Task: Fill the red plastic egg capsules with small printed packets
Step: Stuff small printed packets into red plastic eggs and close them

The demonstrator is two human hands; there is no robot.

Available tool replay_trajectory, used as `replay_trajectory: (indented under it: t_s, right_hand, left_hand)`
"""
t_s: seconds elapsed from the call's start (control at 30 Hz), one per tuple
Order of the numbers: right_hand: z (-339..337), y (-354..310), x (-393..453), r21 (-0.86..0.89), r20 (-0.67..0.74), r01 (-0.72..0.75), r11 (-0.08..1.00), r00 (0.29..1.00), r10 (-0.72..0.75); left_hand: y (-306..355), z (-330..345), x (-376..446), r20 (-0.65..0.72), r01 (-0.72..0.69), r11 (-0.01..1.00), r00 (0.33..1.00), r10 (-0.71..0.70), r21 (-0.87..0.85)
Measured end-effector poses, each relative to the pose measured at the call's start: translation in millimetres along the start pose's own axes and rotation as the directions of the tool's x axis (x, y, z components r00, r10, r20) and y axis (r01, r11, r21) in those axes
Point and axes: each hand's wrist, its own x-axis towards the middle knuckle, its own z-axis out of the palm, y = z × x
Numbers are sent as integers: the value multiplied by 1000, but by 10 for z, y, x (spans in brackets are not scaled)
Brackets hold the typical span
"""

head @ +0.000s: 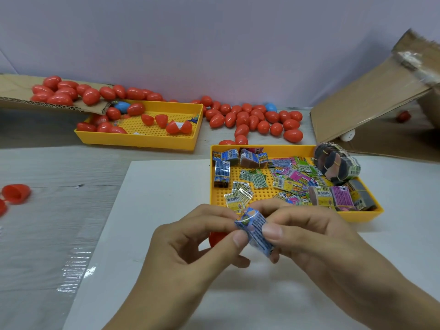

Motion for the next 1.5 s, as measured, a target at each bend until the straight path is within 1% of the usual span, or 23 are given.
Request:
replay_trajectory:
  t_s: [0.07,0.13,0.2,0.23,0.3,0.37,0.4,0.43,0.5,0.57,0.63,0.7,0.77,0.83,1.0,1.07,1.2,1.33,1.5]
  right_hand:
    - [0,-3,2,-13,11,-8,1000,1000,8]
    - [4,-11,7,-40,25,-4,999,1000,5]
    - [11,-15,12,-67,26,8,998,1000,-6]
    - [10,-13,11,-79,27,15,997,1000,-13]
    - [6,-3,6,-91,31,33,995,999,-30]
    - [8,2,2,-121,25,67,990,998,-65]
    - [6,9,-2,-148,3,97,984,995,-98]
    - [-3,25,-4,-192,-36,137,972,989,-146]
    - [-5,57,-6,-336,-114,213,917,958,-264]
    - [19,77,-4,-417,-143,269,868,924,-355]
    - [33,87,-5,-411,-152,302,860,907,-392]
    - [40,82,-5,-379,-158,304,874,910,-385]
    - [46,74,-8,-289,-164,301,909,920,-357]
    - [43,75,-8,-189,-177,285,940,931,-318]
    - [21,83,1,-91,-153,171,981,971,-184]
    - [11,86,3,-56,-143,115,992,982,-122]
    - [10,70,1,-55,-109,73,996,991,-79]
    - [26,62,-14,-53,-73,61,997,995,-65]
    - [32,71,-7,-50,-78,60,997,995,-64]
  left_hand:
    - [-6,2,-7,-20,-49,997,999,50,62]
    - [-2,12,-16,-21,-164,961,985,173,221]
    - [2,25,-24,35,-302,861,948,316,410]
    - [3,30,-29,65,-346,810,931,360,474]
    - [3,27,-29,89,-380,754,913,398,536]
    - [-6,22,-32,65,-370,763,915,399,531]
    - [-10,20,-35,33,-343,799,926,377,494]
    - [-8,18,-37,-5,-301,850,942,336,433]
    - [3,9,-42,-48,-209,935,971,232,285]
    - [16,9,-45,-53,-163,971,983,175,173]
    - [24,23,-46,-69,-149,980,985,158,129]
    - [22,45,-55,-95,-133,986,985,143,102]
    - [21,66,-66,-104,-129,990,985,135,60]
    - [22,69,-68,-104,-139,989,984,144,54]
    - [12,55,-71,-81,-175,980,980,183,93]
    - [3,47,-69,-65,-204,970,975,214,133]
    - [-23,29,-65,-41,-254,944,962,268,212]
    - [-29,40,-61,1,-333,884,936,352,329]
    - [-52,47,-70,2,-334,886,936,352,323]
